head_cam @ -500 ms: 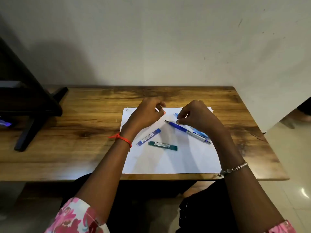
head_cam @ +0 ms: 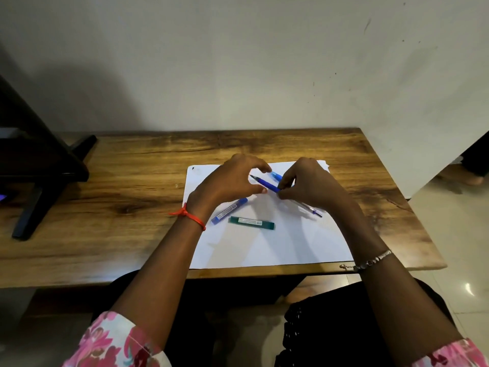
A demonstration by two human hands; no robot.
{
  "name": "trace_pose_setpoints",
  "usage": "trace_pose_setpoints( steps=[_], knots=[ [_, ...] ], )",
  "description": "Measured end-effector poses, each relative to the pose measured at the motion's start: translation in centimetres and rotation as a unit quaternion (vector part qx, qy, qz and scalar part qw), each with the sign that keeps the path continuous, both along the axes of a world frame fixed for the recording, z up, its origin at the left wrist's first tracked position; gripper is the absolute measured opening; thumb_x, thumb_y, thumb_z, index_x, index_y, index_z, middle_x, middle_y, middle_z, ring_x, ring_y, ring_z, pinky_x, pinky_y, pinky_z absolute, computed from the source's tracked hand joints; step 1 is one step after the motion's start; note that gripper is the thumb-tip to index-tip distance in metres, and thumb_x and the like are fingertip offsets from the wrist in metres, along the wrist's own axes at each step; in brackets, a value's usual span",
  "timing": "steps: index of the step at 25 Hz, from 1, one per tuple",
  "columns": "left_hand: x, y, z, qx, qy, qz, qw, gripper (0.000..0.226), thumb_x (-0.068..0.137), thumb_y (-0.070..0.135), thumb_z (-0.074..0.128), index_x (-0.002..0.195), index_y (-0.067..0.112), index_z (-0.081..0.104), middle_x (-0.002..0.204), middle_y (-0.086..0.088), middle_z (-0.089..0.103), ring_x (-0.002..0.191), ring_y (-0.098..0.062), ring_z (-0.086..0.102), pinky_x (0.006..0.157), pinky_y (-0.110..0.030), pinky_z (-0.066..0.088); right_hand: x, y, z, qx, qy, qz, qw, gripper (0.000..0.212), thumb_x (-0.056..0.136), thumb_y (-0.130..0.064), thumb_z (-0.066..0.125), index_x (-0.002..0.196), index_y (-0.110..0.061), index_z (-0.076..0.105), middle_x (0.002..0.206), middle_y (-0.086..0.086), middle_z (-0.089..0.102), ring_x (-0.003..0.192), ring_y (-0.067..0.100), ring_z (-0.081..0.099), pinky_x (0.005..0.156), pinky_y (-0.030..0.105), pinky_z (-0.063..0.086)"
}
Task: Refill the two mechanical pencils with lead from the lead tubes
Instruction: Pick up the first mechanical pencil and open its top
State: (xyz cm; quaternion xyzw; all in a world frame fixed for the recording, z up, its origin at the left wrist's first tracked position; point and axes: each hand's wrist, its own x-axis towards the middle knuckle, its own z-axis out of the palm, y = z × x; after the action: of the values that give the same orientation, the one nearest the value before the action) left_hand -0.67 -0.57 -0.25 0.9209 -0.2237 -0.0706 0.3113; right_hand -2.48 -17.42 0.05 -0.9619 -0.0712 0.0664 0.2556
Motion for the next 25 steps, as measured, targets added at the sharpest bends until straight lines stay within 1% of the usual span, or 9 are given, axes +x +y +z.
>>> trace_pose_setpoints(
  steps=[2,4,6,8,10,12,18,22,25],
  knots=[
    [-0.4,-0.5,0.2,0.02,-0.046,-0.045,0.998,0.03,0.077,0.024,0.07,0.107,0.02,0.067,0.111,0.002,0.069,0.103,-0.018,0.057,0.092,-0.027,0.035,0.0,-0.5,0.8,0.108,-0.002,-0.006,0.994,0.009,0.073,-0.011,0.071,0.079,-0.008,0.076,0.073,0.012,0.07,0.052,0.007,0.048,0.049,0.017,0.035],
    [-0.2,-0.4,0.8,0.011,-0.085,-0.018,0.996,0.022,0.081,0.025,0.066,0.102,0.017,0.071,0.104,-0.002,0.072,0.096,-0.021,0.06,0.101,-0.029,0.026,0.0,-1.2,1.5,0.189,0.034,-0.02,0.981,0.01,0.077,-0.012,0.069,0.082,-0.007,0.077,0.065,0.003,0.07,0.05,0.006,0.05,0.048,0.015,0.037],
    [0.2,0.4,1.2,-0.009,-0.076,0.026,0.997,0.02,0.082,0.023,0.065,0.099,0.014,0.072,0.098,-0.006,0.073,0.092,-0.023,0.062,0.103,-0.033,0.031,0.0,-1.8,1.8,0.284,0.061,-0.032,0.956,0.012,0.079,-0.008,0.069,0.088,-0.003,0.075,0.069,0.0,0.072,0.053,0.009,0.059,0.048,0.018,0.044],
    [0.4,1.4,1.3,-0.025,-0.033,0.042,0.998,0.016,0.082,0.016,0.065,0.094,0.009,0.072,0.088,-0.008,0.072,0.082,-0.019,0.062,0.087,-0.035,0.048,0.0,-2.1,1.7,0.402,0.062,-0.062,0.912,0.016,0.08,-0.001,0.067,0.095,0.003,0.07,0.074,0.008,0.072,0.057,0.015,0.067,0.053,0.018,0.052],
    [0.3,1.7,1.4,-0.066,0.027,0.046,0.996,0.013,0.083,0.011,0.063,0.091,0.003,0.071,0.076,-0.006,0.07,0.07,-0.012,0.064,0.073,-0.027,0.051,0.2,-2.0,1.5,0.507,0.059,-0.105,0.854,0.015,0.082,0.003,0.063,0.095,0.009,0.067,0.072,0.012,0.07,0.06,0.017,0.07,0.06,0.017,0.055],
    [0.0,1.5,1.6,-0.144,0.101,0.049,0.983,0.012,0.085,0.007,0.06,0.091,0.001,0.069,0.069,-0.001,0.069,0.06,-0.009,0.065,0.07,-0.022,0.053,0.4,-1.7,1.4,0.577,0.048,-0.145,0.802,0.008,0.084,0.001,0.061,0.086,0.006,0.067,0.066,0.008,0.069,0.059,0.015,0.069,0.059,0.016,0.054],
    [-0.4,0.9,2.3,-0.227,0.19,0.032,0.954,0.012,0.087,0.005,0.057,0.085,0.001,0.069,0.057,0.003,0.069,0.051,-0.011,0.065,0.062,-0.024,0.057,0.6,-1.1,1.6,0.637,0.067,-0.266,0.721,0.014,0.081,-0.02,0.069,0.078,-0.006,0.069,0.068,0.004,0.067,0.056,0.011,0.063,0.051,0.02,0.05],
    [-0.8,0.6,2.7,-0.241,0.201,0.049,0.948,0.014,0.086,0.004,0.057,0.078,0.001,0.068,0.071,-0.012,0.067,0.048,-0.009,0.063,0.057,-0.021,0.057,0.6,-0.2,1.6,0.643,0.039,-0.306,0.701,0.016,0.082,-0.02,0.069,0.073,-0.007,0.068,0.056,0.001,0.068,0.054,0.013,0.064,0.052,0.022,0.052],
    [-0.8,1.2,2.6,-0.238,0.207,0.057,0.947,0.015,0.086,0.002,0.058,0.09,-0.009,0.067,0.059,-0.002,0.068,0.048,-0.01,0.063,0.055,-0.02,0.056,0.9,-0.8,1.7,0.652,0.01,-0.333,0.681,0.018,0.086,-0.023,0.064,0.076,-0.008,0.066,0.053,0.002,0.067,0.054,0.013,0.066,0.05,0.023,0.052]
  ],
)
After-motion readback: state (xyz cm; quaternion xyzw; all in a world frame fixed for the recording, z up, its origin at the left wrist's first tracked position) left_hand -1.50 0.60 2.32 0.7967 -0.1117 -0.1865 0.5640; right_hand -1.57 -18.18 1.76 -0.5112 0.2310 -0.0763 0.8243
